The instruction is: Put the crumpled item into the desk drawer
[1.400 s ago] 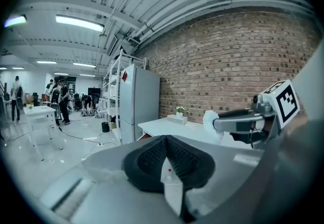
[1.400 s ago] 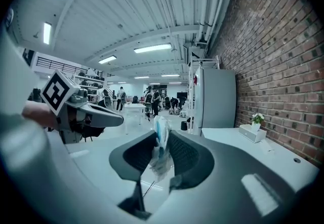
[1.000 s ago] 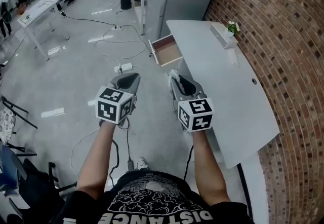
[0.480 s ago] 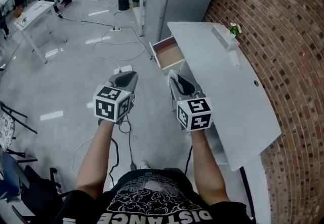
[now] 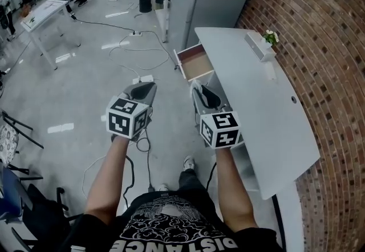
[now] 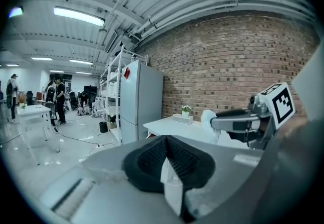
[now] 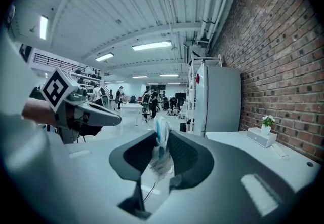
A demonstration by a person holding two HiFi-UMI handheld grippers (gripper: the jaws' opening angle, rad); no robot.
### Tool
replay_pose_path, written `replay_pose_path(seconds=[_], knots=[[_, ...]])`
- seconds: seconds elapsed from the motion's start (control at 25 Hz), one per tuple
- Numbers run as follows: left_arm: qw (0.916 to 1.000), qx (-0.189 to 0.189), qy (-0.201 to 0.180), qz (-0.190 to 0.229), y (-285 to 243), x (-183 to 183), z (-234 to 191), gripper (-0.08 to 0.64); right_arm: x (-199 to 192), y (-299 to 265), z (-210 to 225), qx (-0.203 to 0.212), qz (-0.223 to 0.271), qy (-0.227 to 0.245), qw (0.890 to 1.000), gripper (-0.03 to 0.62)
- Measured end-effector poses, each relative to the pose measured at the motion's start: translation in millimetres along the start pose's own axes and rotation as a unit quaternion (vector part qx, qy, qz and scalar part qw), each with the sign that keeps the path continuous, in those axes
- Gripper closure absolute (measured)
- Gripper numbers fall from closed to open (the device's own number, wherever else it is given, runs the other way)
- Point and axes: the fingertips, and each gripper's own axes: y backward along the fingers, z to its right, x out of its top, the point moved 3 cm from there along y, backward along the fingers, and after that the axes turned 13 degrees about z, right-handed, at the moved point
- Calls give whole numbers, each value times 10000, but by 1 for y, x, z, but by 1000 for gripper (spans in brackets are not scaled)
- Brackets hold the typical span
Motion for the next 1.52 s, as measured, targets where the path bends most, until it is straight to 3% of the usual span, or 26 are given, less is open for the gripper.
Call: replay_pose_path(seconds=[0.6,1.52], knots=[[9990,437,-70,-15,-66,6,-47,561,-11,-88,44,460,74,-158,9988,507],[9929,1173,66,-195,-215,7,-113,561,-31,-233,161,1140,-133,-320,9929,506]])
